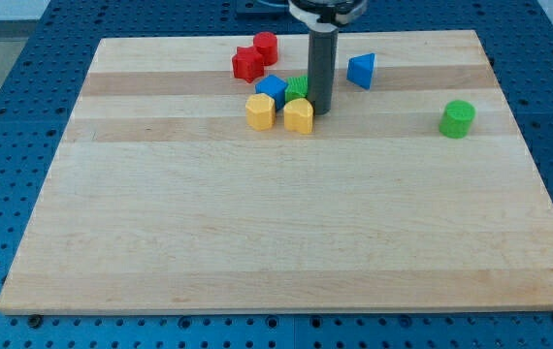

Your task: Move both the yellow blocks diagonal to each other

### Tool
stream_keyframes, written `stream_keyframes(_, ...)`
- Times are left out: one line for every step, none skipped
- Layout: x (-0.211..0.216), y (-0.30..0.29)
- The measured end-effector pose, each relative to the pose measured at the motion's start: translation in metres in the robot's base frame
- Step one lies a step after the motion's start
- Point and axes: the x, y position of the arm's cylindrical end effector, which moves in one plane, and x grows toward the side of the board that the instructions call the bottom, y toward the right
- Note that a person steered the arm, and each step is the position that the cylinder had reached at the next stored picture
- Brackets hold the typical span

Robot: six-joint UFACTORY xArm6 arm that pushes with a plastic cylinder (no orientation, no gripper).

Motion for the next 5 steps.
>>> stream_keyframes(0.011, -0.018)
stream_keyframes(0.028, -0.03)
stream_keyframes(0.035, -0.035)
stream_keyframes(0.013, -0.035)
stream_keyframes(-0.012, -0.035)
